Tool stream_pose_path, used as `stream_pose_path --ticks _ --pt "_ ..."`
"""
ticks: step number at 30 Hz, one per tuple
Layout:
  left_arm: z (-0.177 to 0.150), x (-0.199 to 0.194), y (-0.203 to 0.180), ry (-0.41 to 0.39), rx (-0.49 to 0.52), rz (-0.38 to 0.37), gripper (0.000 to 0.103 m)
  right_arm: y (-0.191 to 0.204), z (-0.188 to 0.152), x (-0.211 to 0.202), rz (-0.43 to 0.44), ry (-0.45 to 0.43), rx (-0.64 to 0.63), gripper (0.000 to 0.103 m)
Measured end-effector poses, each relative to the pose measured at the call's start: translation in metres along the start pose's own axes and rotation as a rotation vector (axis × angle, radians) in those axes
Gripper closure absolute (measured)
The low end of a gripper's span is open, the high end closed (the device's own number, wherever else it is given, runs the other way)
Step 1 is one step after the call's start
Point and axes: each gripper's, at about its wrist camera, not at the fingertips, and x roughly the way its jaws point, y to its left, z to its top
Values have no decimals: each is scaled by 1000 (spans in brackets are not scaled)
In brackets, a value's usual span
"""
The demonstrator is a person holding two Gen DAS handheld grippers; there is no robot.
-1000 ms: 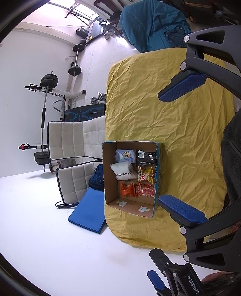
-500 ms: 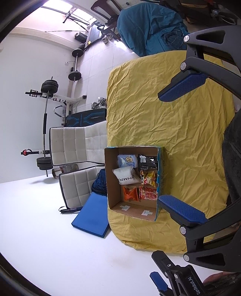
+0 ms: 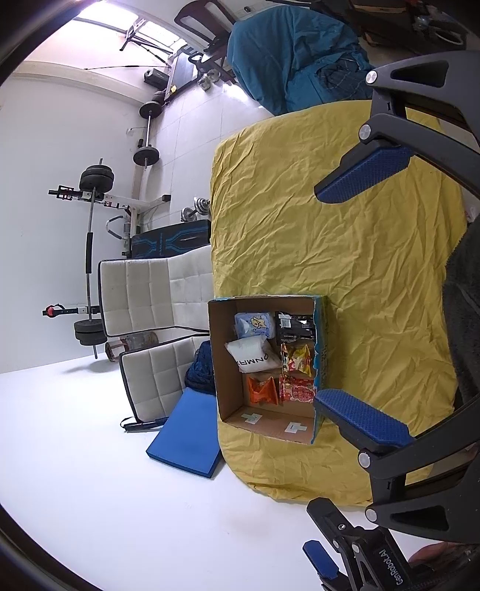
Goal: Organize snacks
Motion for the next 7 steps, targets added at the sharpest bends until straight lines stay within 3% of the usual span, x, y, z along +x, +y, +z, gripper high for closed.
stream_pose_path --ticks 7 --pt "0 0 -1 -8 8 -1 4 -1 0 1 -4 -4 2 1"
